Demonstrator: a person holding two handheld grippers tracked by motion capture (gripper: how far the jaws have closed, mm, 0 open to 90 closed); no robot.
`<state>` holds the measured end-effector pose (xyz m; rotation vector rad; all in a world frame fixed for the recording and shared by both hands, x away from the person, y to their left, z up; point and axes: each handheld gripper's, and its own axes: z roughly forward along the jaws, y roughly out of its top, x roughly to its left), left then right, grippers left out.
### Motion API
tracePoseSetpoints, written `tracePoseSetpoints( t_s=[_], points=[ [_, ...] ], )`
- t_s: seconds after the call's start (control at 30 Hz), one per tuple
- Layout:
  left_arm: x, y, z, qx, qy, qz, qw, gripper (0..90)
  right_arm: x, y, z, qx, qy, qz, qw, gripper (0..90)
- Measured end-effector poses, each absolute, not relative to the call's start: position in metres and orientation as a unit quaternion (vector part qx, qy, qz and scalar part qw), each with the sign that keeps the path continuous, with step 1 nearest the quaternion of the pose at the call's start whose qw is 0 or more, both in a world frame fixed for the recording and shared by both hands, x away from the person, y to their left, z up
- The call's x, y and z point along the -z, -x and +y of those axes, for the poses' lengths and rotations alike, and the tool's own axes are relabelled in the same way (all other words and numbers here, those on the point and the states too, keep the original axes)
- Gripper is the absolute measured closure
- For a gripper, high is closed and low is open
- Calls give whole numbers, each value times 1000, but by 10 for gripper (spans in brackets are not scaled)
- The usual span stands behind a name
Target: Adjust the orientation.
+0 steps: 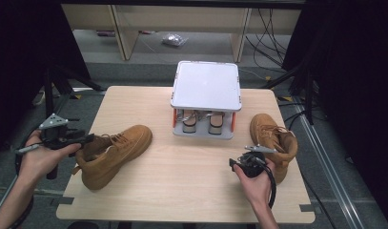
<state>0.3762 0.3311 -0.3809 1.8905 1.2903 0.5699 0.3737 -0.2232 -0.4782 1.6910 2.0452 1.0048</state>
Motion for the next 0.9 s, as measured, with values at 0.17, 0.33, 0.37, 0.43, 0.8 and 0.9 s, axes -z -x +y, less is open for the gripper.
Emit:
tracePoseSetpoints(
  t_s=[0.17,0.33,0.37,0.43,0.8,0.9],
  points=[
    [386,-377,331,-217,-747,500,380,564,477,-374,-223,-357,-581,716,149,500],
    [390,-378,329,-215,-752,503,368,563,478,-374,-222,-354,-584,714,153,499],
    [391,-378,330,-217,-755,502,362,564,479,-375,-222,-352,-577,719,161,498],
    [392,-379,332,-213,-764,500,348,564,478,-373,-221,-351,-587,714,152,497],
    [407,-390,329,-201,-779,506,312,601,482,-372,-222,-351,-587,715,148,494],
    [407,-392,328,-195,-780,510,306,617,483,-373,-222,-350,-589,713,150,493]
  ],
)
